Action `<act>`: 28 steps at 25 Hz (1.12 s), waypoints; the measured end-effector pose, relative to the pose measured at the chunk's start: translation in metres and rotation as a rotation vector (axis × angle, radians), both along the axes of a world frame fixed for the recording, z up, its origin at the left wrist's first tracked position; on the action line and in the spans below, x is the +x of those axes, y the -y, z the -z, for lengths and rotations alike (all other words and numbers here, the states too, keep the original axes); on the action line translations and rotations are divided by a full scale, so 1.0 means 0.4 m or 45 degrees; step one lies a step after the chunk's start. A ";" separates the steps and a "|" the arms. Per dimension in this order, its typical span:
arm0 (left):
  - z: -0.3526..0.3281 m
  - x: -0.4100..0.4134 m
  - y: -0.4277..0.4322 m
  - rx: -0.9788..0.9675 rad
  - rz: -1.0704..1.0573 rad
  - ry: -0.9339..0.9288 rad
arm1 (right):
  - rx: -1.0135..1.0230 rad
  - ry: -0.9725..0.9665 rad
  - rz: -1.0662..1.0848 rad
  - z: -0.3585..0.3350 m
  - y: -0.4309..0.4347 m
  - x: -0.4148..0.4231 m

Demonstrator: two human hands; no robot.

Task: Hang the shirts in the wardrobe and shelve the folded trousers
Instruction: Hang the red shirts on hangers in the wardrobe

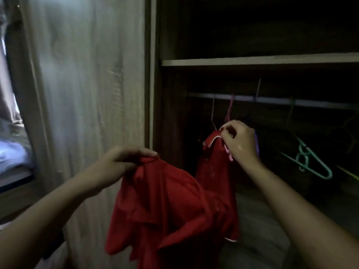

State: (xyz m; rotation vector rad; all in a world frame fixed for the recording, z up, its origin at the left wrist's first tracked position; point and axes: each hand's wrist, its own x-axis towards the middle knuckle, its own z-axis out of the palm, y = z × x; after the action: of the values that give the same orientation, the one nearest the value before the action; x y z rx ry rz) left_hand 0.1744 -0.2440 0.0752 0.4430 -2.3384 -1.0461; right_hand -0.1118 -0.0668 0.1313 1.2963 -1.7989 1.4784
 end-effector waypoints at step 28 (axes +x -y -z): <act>-0.099 -0.223 -0.195 -0.337 0.330 -0.053 | -0.409 0.545 0.147 0.302 -0.220 -0.062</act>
State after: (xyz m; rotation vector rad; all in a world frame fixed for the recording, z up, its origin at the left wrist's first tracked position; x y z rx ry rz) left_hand 0.0853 -0.1662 0.1148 0.0173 -2.4967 -0.8287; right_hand -0.1368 0.0212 0.0104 0.7464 -1.7460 1.9894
